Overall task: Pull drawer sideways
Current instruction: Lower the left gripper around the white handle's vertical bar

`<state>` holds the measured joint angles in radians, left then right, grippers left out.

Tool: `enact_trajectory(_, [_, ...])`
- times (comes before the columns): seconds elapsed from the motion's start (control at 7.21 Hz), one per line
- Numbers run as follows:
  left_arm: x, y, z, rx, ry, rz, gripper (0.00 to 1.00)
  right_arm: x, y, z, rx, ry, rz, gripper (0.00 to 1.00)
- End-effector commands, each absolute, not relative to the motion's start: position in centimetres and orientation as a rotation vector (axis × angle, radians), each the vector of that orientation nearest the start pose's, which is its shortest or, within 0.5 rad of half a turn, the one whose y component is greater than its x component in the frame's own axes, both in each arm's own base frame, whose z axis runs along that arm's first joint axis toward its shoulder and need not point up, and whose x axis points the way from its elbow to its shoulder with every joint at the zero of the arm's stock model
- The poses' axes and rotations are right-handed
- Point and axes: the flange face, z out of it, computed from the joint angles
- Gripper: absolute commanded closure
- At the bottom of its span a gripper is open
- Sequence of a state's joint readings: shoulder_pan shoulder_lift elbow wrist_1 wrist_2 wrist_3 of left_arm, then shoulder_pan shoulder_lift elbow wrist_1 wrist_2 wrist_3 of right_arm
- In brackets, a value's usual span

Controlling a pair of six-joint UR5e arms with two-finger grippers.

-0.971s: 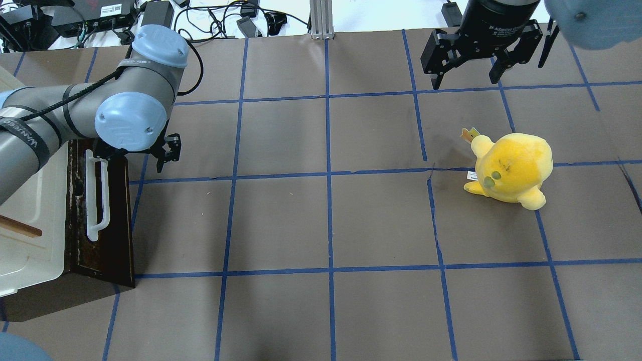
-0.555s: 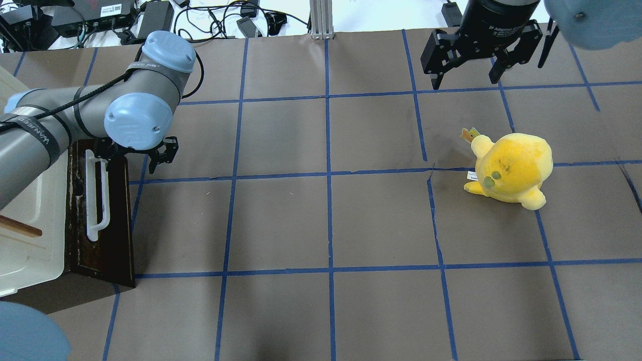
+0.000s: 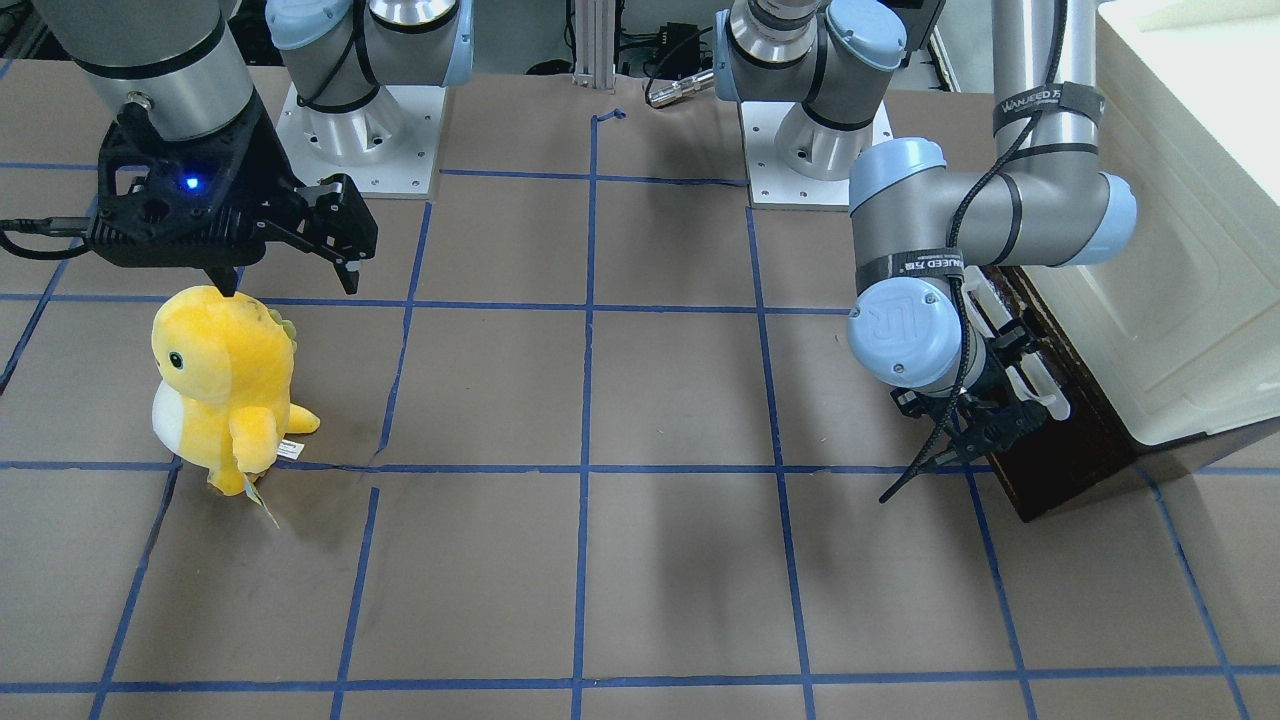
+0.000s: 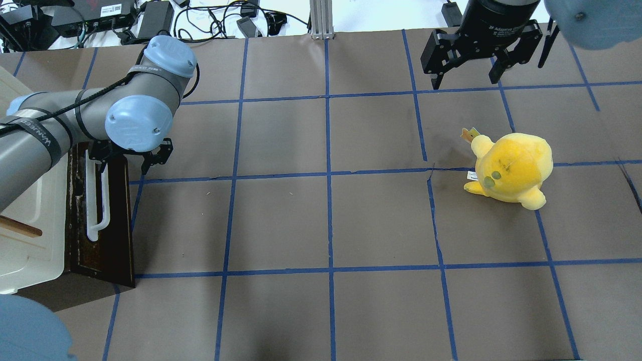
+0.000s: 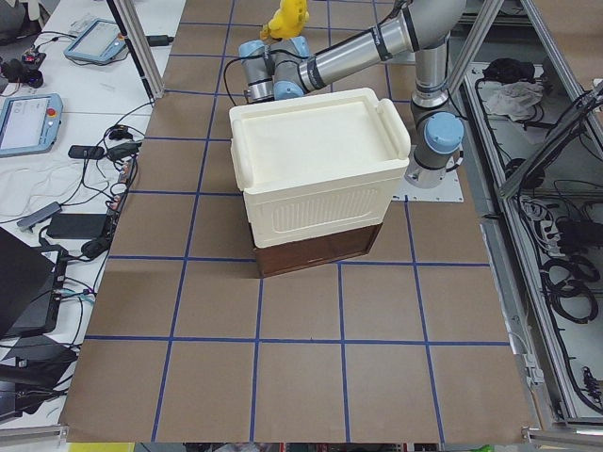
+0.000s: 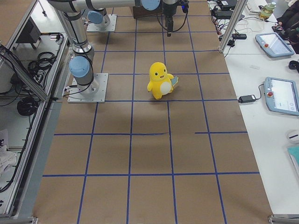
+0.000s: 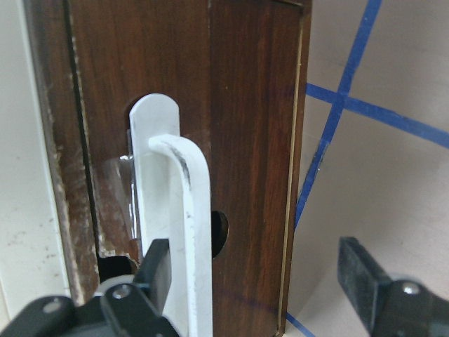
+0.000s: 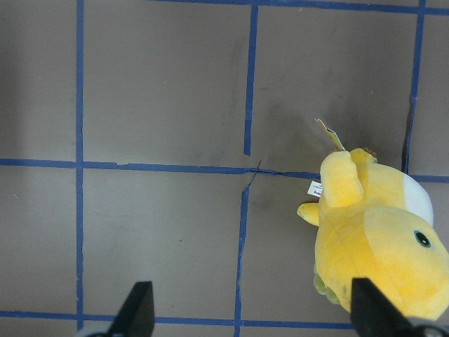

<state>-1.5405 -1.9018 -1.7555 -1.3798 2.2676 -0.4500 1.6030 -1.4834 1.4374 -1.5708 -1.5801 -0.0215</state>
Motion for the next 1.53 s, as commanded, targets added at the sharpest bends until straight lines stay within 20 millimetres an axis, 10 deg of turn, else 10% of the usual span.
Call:
enact_trajectory(0.0, [-5.1,-55.0,26.3,-0.433,2.349,0.219,0.14,14.9,-52.9,50.9,-0.084,3.149,-0.073,0.0])
enact_trajectory(1.39, [-3.0,-54.7,25.2,-0.468,2.351,0.276,0.17,14.9,-52.9,50.9,-0.084,3.15,-0.073,0.0])
